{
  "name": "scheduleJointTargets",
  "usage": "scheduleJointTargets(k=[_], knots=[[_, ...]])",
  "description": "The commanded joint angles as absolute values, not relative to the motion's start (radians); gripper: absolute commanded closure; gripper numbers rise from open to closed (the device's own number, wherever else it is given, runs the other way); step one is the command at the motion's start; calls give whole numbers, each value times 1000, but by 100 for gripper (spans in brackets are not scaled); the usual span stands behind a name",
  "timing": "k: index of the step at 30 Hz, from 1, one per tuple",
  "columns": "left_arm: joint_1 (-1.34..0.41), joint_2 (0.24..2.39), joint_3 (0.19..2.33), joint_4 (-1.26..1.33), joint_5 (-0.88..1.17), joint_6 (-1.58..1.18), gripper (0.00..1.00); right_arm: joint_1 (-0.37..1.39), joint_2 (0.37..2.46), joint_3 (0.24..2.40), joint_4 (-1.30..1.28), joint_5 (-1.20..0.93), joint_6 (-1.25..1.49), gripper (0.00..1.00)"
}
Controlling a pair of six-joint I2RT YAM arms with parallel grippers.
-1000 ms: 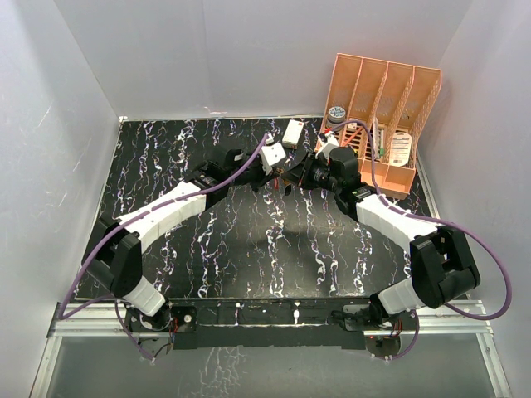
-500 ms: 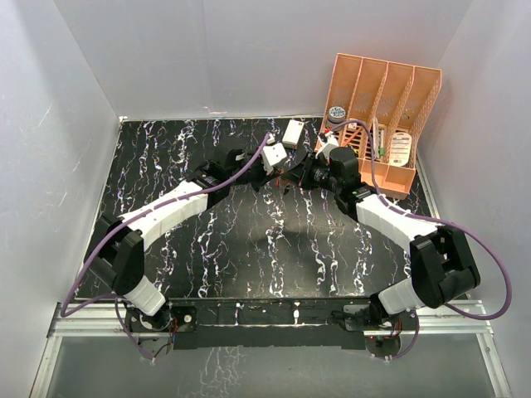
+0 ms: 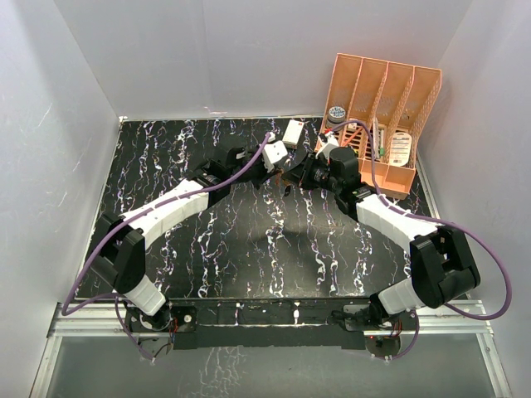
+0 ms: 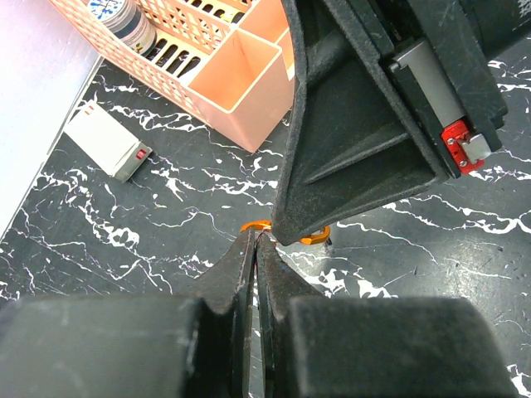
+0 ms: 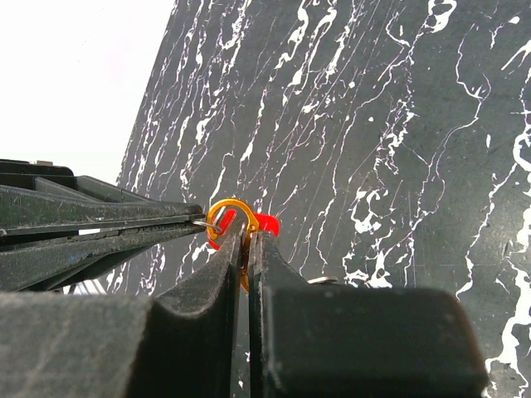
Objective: Put the keys on the keyring
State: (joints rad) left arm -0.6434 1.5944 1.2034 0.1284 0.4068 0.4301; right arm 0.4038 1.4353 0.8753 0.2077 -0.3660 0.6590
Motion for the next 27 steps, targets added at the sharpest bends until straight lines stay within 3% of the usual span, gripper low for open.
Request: scheduleJointTargets(k=[1, 27], knots=[[-638, 1596, 1241, 149, 408, 449, 100, 400, 1425, 914, 243, -374, 650, 100], [-602, 1632, 1269, 166, 428, 446, 100, 400, 1404, 896, 254, -392, 633, 100]])
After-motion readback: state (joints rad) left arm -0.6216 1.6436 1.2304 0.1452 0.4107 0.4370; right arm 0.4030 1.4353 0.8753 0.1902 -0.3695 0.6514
